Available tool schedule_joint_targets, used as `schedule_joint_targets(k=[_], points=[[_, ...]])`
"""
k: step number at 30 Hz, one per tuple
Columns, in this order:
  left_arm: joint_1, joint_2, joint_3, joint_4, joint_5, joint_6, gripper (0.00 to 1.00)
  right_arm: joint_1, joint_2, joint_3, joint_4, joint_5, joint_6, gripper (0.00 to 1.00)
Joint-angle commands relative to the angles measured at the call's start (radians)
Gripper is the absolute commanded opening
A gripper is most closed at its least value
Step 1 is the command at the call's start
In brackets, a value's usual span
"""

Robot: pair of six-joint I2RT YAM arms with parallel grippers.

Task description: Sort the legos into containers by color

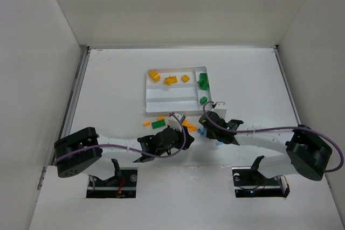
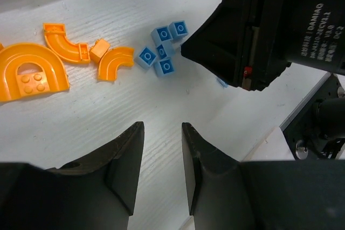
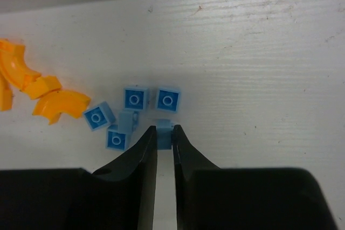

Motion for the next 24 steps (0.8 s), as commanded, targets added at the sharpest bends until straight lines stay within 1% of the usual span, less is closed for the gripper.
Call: schedule_joint_targets(k=[1,4,6,9,12,15,18,19,20,22,23,24], points=[[-0.002,-0.027,-0.021,0.065,0.005,-0.006,0.31,0.003,-0.076,0.058,-0.004,0.024,0.004,0.14],[0.016,-0.052,-0.042,0.070,0.000,-0.006,0.31,-0.005,-0.116,0.101,0.026,0.006,-0.045,0.14],[0.028,-0.065,-0.050,0.070,0.005,-0.011,0.30,-0.035,-0.100,0.136,0.098,-0.017,-0.106,0.14],[0.025,-0.072,-0.049,0.061,0.005,-0.008,0.30,-0.093,-0.017,0.190,0.216,-0.065,-0.177,0.15],[0.004,-0.053,-0.029,0.047,0.005,-0.006,0.30,-0.121,0.080,0.251,0.301,-0.103,-0.218,0.15],[-0.018,-0.021,-0.006,0.041,-0.003,-0.003,0.30,-0.153,0.187,0.308,0.345,-0.126,-0.243,0.15],[-0.041,0.029,0.016,0.048,-0.010,-0.012,0.30,-0.164,0.258,0.349,0.370,-0.144,-0.251,0.16],[-0.048,0.045,0.025,0.048,-0.013,-0.014,0.30,-0.164,0.275,0.358,0.382,-0.148,-0.252,0.19],[-0.054,0.059,0.036,0.050,-0.015,-0.017,0.30,-0.167,0.287,0.366,0.391,-0.148,-0.252,0.24],[-0.068,0.082,0.054,0.051,-0.016,-0.020,0.30,-0.176,0.292,0.371,0.405,-0.142,-0.249,0.42],[-0.077,0.098,0.063,0.058,-0.021,-0.026,0.30,-0.184,0.284,0.363,0.413,-0.137,-0.249,0.46],[-0.087,0.117,0.072,0.064,-0.026,-0.031,0.30,-0.193,0.269,0.351,0.420,-0.135,-0.243,0.49]])
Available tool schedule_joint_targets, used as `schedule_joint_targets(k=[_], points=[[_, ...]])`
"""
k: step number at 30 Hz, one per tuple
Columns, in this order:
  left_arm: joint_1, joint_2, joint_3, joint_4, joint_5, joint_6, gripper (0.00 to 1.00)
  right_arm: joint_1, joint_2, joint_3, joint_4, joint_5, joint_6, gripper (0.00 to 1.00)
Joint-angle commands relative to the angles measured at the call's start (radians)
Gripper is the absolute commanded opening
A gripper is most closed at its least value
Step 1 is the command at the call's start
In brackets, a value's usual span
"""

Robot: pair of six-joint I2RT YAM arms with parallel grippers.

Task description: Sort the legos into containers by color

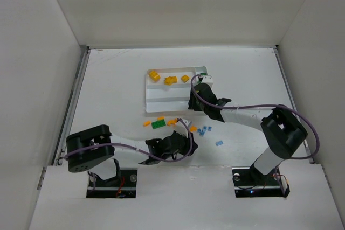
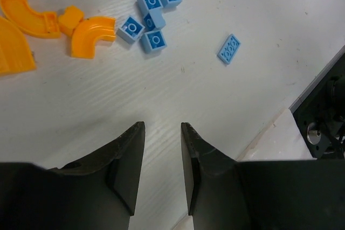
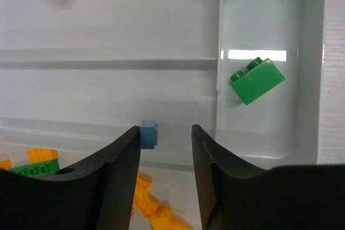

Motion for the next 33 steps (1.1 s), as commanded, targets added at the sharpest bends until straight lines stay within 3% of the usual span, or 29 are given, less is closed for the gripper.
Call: schedule_joint_targets(k=[1,5,9,12,29,33], points=[[-0.030,0.041,0.066,0.050,-0.025,-0.018,0.30,-0.032,-0.055,0.011,0.105,0.001,-0.006,0.50],[-0.038,0.103,0.124,0.034,-0.035,-0.015,0.30,-0.084,-0.187,-0.117,0.144,0.003,0.038,0.50],[-0.020,0.157,0.179,-0.018,-0.081,-0.018,0.30,-0.134,-0.299,-0.240,0.206,-0.043,0.064,0.43],[-0.018,0.175,0.205,-0.055,-0.112,-0.029,0.30,-0.151,-0.319,-0.254,0.209,-0.131,0.051,0.43],[-0.004,0.367,0.415,-0.273,-0.294,-0.012,0.32,-0.138,-0.531,-0.464,0.220,-0.086,0.100,0.49],[-0.020,0.387,0.448,-0.316,-0.308,0.024,0.22,-0.137,-0.557,-0.498,0.227,-0.086,0.113,0.49]])
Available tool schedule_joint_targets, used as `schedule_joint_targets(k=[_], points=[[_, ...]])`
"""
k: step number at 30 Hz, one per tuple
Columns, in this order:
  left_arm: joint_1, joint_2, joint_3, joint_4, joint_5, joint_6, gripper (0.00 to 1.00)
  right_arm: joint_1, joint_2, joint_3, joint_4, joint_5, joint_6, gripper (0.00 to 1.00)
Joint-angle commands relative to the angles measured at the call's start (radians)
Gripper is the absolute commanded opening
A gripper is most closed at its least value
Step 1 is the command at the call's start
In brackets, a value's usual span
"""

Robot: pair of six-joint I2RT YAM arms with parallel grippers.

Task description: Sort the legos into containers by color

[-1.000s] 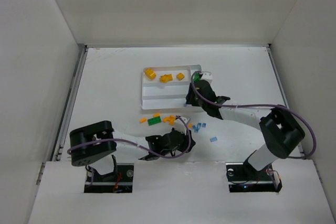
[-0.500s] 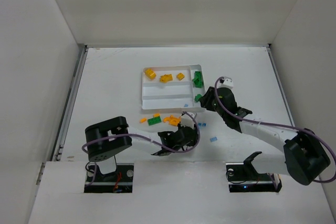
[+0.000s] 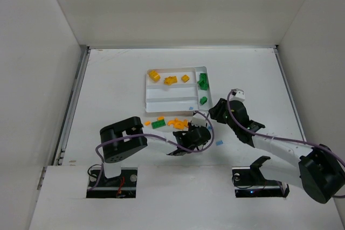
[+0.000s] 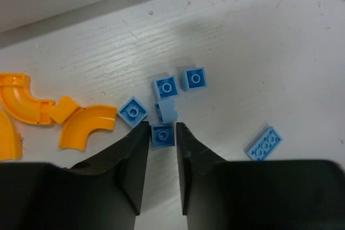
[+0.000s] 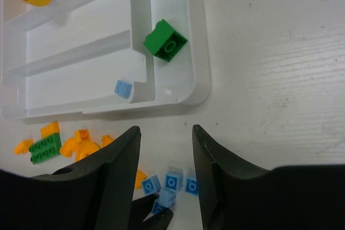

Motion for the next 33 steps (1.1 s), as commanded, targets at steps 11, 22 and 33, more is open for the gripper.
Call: schedule_joint_targets(k=[11,22,33], points=[[0.022,-0.257,-0.036,-0.112,-0.056,0.078,0.10,0.054,-0.117,-0.070,-0.130,0.110,0.100,0.41],[0.410,-0.374,-0.064,-0.087,0.066,0.101,0.12,0.201,-0.002,-0.011,-0.223,0.216,0.145,0.44],[0.582,-0.194,-0.023,-0.074,0.159,0.070,0.13,0.238,0.099,0.052,-0.263,0.237,0.137,0.43]])
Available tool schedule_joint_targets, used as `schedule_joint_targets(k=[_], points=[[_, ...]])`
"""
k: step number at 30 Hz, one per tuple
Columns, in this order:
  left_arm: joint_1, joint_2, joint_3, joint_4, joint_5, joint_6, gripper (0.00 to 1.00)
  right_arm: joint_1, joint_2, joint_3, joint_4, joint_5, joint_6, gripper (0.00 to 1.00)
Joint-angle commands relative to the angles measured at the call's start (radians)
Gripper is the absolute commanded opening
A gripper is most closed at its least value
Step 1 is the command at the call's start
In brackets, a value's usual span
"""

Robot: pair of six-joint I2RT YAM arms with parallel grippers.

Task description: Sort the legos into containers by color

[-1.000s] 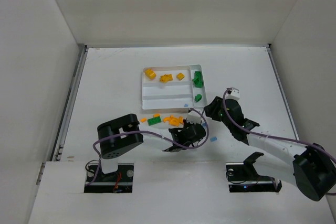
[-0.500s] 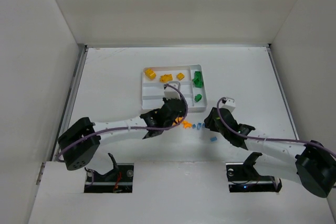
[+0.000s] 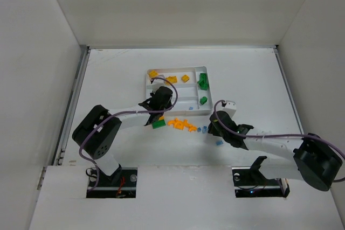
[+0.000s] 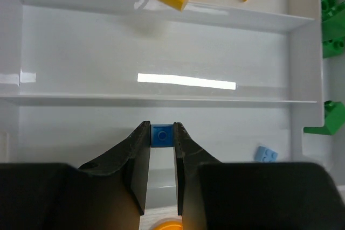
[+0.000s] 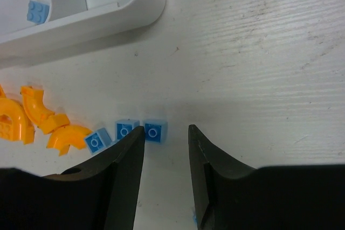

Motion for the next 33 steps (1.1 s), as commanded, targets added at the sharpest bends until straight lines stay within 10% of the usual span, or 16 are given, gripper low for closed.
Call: schedule_joint_targets(k=[1,15,33], points=[[0.013,0.018,0.026,0.021,0.022,-0.009,0.13,0.027,0.029,0.063,-0.013,0.026,0.005,0.43],[0.042,-0.025,-0.048,0.067,0.019,-0.018,0.39,0.055,0.124,0.114,-0.047,0.069,0.020,0.34],[-0.143,-0.342,-0.267,0.100,0.020,0.005,0.38,0.069,0.206,0.177,-0.097,0.079,0.022,0.23]])
